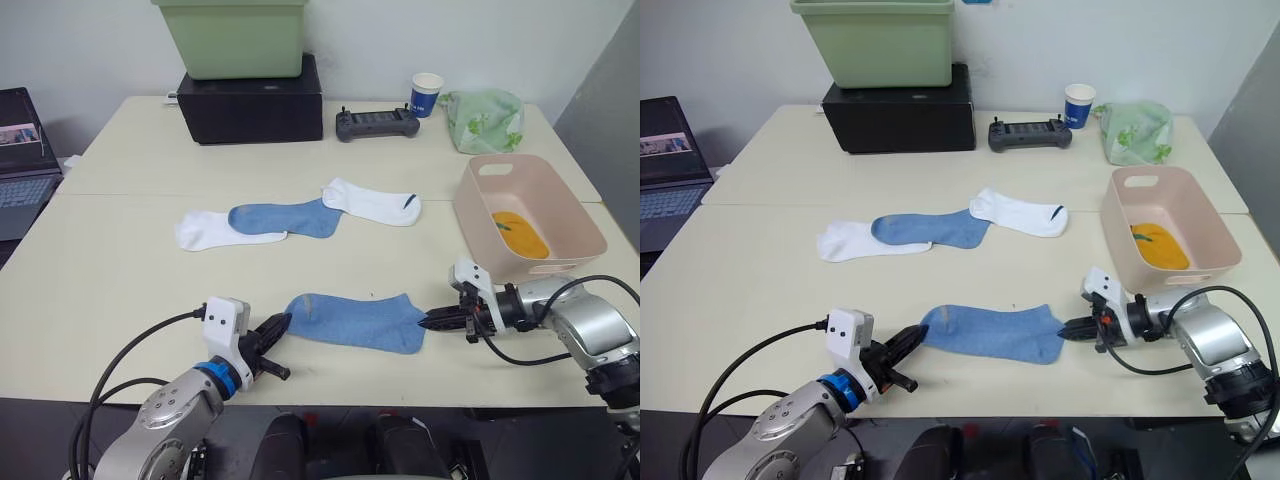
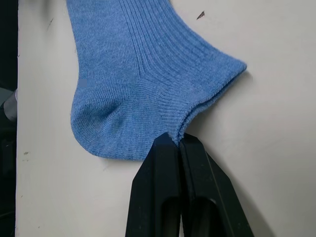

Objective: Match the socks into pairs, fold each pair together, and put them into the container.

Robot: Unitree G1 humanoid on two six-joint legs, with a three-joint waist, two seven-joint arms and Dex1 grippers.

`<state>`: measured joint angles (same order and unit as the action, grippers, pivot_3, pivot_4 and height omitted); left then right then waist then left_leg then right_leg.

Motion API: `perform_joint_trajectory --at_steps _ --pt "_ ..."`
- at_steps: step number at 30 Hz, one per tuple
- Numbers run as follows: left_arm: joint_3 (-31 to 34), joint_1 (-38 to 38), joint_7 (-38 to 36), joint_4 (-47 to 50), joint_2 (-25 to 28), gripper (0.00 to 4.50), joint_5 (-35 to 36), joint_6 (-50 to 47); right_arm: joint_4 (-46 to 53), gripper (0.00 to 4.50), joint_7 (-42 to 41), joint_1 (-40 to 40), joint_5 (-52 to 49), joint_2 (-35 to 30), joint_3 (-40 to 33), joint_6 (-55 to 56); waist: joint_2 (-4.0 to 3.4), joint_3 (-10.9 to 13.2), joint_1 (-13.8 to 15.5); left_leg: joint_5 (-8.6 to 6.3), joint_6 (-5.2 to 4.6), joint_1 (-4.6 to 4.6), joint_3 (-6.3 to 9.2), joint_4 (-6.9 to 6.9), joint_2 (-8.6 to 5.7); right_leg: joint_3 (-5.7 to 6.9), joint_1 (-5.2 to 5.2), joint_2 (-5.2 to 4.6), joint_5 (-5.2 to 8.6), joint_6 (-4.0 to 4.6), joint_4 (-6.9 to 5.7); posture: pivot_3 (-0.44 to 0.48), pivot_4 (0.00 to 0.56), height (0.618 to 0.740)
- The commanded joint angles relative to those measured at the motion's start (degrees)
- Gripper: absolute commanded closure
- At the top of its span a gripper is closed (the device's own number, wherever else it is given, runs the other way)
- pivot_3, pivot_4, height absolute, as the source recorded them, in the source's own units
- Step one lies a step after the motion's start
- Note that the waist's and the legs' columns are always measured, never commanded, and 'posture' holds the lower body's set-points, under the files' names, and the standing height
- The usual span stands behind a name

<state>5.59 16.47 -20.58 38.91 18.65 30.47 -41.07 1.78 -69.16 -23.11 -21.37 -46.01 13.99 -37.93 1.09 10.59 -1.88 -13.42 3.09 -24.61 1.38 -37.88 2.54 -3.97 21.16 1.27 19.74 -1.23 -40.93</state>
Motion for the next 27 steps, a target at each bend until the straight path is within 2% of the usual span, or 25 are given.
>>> perform_joint_trajectory --at_steps 1,6,9,10,11,14,17,19,21,23,25,26,27 --pt "-0.6 2.3 0.1 0.8 0.1 4.50 -0.1 1.0 -0.4 4.48 -0.9 -2.2 0.8 0.3 0.0 1.1 0.00 0.0 0.1 0.00 0.00 0.00 0.02 0.00 0.00 0.01 0.00 0.00 0.00 0.00 0.00 0.000 0.150 0.740" --pt "-1.5 3.8 -1.1 -1.5 0.5 4.50 -0.5 2.3 -1.1 4.48 -1.5 -3.4 1.4 0.7 0.2 1.1 0.00 0.0 0.1 0.00 0.00 0.00 0.02 0.00 -0.02 0.02 0.00 -0.01 0.00 0.00 0.01 0.000 0.150 0.740" --pt "-1.5 4.4 -2.2 -2.2 0.8 4.50 0.2 2.8 -0.7 3.84 -1.6 -3.3 1.5 0.7 -0.5 1.0 0.00 0.0 0.1 0.00 0.00 0.00 0.01 0.00 -0.02 0.02 -0.01 -0.01 0.00 0.00 0.01 0.000 0.150 0.740" --pt "-1.3 4.6 -2.6 -2.2 0.8 4.09 0.5 3.0 -0.4 3.45 -1.6 -3.2 1.3 0.6 -0.9 0.8 0.00 0.0 0.1 0.00 0.00 0.00 0.01 0.00 -0.02 0.02 -0.01 -0.01 0.00 0.00 0.01 0.000 0.150 0.740" --pt "-1.0 4.6 -2.5 -1.9 0.8 3.91 0.8 3.0 -0.1 3.18 -1.6 -3.1 0.9 0.4 -1.4 0.4 0.00 0.0 0.1 0.00 0.00 0.00 0.01 0.00 -0.02 0.02 -0.01 -0.01 0.00 0.00 0.01 0.000 0.150 0.740" --pt "2.4 3.0 -1.5 -1.4 0.6 2.95 3.0 2.5 2.0 2.08 -1.3 -2.3 -0.5 -1.2 -4.2 -0.9 0.00 0.0 0.1 0.00 0.00 0.00 0.01 0.00 -0.02 0.02 0.00 -0.01 0.00 0.00 0.01 0.000 0.150 0.740" --pt "5.9 2.5 -3.3 -0.6 3.8 2.02 5.2 1.3 5.5 1.04 -0.1 -0.8 -2.5 -2.0 -7.8 -1.5 0.00 0.0 0.1 0.00 0.00 -0.01 0.04 0.01 0.00 0.04 0.00 -0.01 0.00 0.00 0.00 0.000 0.150 0.740" --pt "9.9 2.3 -6.2 0.8 8.2 1.39 8.1 0.0 9.2 1.00 2.9 -0.5 -5.3 -0.7 -12.1 -3.0 0.00 0.0 0.0 0.00 0.00 -0.01 0.05 0.03 0.02 0.05 0.01 0.00 0.00 0.00 0.01 0.000 0.150 0.740" --pt "13.4 -1.5 -8.4 0.6 13.1 0.76 10.2 -0.5 13.2 1.00 4.7 -0.4 -6.7 0.4 -13.4 -3.4 0.00 0.0 0.0 0.00 0.00 -0.01 0.02 0.04 0.04 0.02 0.05 0.01 0.00 0.00 -0.04 0.000 0.150 0.740" --pt "14.0 -6.2 -10.1 -1.0 16.8 0.76 10.5 -0.2 16.1 1.00 6.0 0.0 -7.2 1.8 -12.9 -2.7 0.00 0.0 0.1 0.00 0.00 0.00 0.10 0.04 0.05 0.11 0.04 0.03 0.00 0.00 -0.06 0.000 0.150 0.740" --pt "9.6 -11.1 -13.8 -3.5 20.0 0.76 7.3 2.1 17.5 1.00 8.9 0.4 -5.5 5.1 -11.2 0.2 0.03 0.0 0.2 0.00 0.01 0.02 0.11 0.03 0.03 0.15 -0.02 0.04 0.00 0.00 -0.04 0.000 0.150 0.740" --pt "7.1 -13.3 -15.5 -4.4 20.8 0.73 6.2 3.3 18.1 1.18 9.7 0.8 -5.1 6.4 -10.3 0.8 0.02 0.0 0.2 0.00 0.01 0.02 0.06 0.03 0.01 0.12 -0.02 0.05 0.00 0.00 0.00 0.000 0.150 0.740" --pt "4.8 -15.4 -17.1 -5.3 21.1 0.93 5.2 4.6 18.6 1.39 10.4 1.2 -3.9 7.4 -9.0 2.3 0.02 0.0 0.2 0.00 0.01 0.02 0.01 0.04 -0.08 0.11 -0.03 0.04 0.01 -0.01 0.02 0.000 0.150 0.740"
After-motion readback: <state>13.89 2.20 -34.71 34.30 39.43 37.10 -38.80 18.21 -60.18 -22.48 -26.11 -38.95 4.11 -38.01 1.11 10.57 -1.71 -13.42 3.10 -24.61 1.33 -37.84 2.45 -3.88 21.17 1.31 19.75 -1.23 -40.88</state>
